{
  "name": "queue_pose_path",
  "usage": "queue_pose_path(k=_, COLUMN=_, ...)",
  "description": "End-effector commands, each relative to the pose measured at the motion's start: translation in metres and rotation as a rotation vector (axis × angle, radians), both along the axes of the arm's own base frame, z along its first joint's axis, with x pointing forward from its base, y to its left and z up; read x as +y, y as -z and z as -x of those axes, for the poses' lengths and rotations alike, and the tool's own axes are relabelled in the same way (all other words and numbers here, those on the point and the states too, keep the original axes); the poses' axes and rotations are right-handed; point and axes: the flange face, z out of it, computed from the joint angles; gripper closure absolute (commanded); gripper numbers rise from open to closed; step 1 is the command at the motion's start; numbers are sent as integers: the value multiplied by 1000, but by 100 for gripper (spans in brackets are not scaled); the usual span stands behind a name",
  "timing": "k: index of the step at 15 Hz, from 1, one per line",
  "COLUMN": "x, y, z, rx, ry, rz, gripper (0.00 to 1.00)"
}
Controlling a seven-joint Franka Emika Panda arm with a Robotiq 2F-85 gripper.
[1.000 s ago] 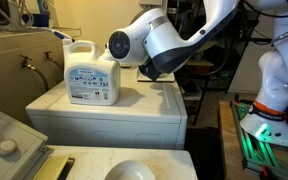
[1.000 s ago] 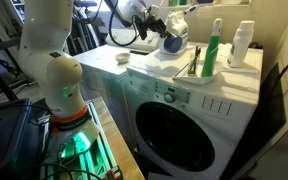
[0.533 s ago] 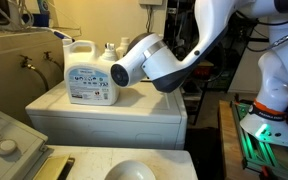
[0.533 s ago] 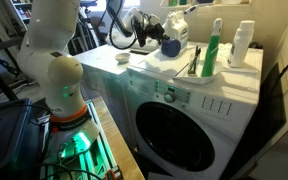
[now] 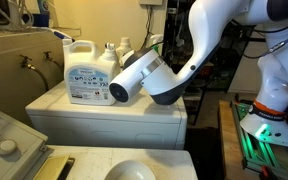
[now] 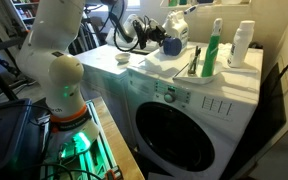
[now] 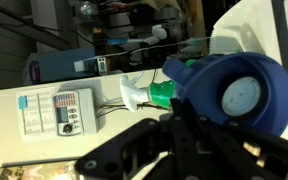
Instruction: Remove the blue measuring cup from the white bowl on the left laundry machine and pour the content of the blue bowl on the right laundry machine before putting it down on the right laundry machine
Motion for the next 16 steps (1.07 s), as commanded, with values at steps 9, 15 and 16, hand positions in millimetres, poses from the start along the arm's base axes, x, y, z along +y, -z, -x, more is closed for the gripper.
queue_pose_path(k=9, x=-4, y=-9, z=-11, rx=-36, ry=19, rz=-18, gripper=99)
queue_pose_path(k=15, x=-38, y=-61, z=-27, rx=-124, ry=151, rz=-304, gripper=99)
queue_pose_path(k=16, x=-43, y=-68, z=-27, rx=-121, ry=172, rz=-349, gripper=99)
